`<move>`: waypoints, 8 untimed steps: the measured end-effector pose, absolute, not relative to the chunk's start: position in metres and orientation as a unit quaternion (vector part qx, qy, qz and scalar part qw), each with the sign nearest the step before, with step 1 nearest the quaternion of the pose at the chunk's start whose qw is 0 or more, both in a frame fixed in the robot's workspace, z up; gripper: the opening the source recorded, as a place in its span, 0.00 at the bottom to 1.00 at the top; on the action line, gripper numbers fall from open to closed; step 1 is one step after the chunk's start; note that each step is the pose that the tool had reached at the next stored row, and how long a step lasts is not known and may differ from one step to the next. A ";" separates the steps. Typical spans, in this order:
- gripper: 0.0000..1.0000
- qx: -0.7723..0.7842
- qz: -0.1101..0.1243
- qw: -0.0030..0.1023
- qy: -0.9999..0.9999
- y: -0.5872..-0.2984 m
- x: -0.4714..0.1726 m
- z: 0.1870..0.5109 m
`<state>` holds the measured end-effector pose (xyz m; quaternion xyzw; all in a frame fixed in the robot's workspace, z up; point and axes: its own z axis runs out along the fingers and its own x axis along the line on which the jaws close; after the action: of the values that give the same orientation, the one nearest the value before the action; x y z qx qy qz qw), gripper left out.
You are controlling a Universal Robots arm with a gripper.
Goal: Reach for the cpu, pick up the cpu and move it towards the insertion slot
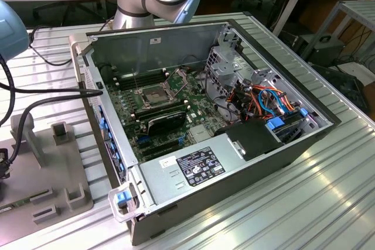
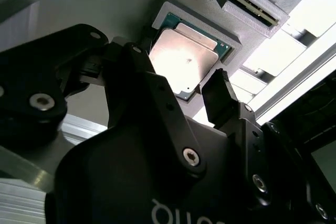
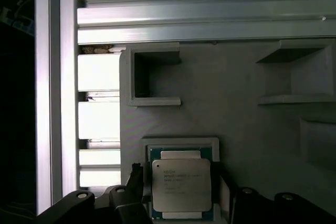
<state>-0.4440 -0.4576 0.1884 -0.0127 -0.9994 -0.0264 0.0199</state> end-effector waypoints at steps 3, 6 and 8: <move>0.65 -0.013 -0.026 0.020 -0.999 -0.458 -0.444 0.188; 0.64 -0.013 -0.026 0.020 -0.999 -0.458 -0.444 0.188; 0.56 -0.013 -0.026 0.020 -0.999 -0.458 -0.443 0.188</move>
<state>-0.4433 -0.4575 0.1883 -0.0127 -0.9994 -0.0260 0.0199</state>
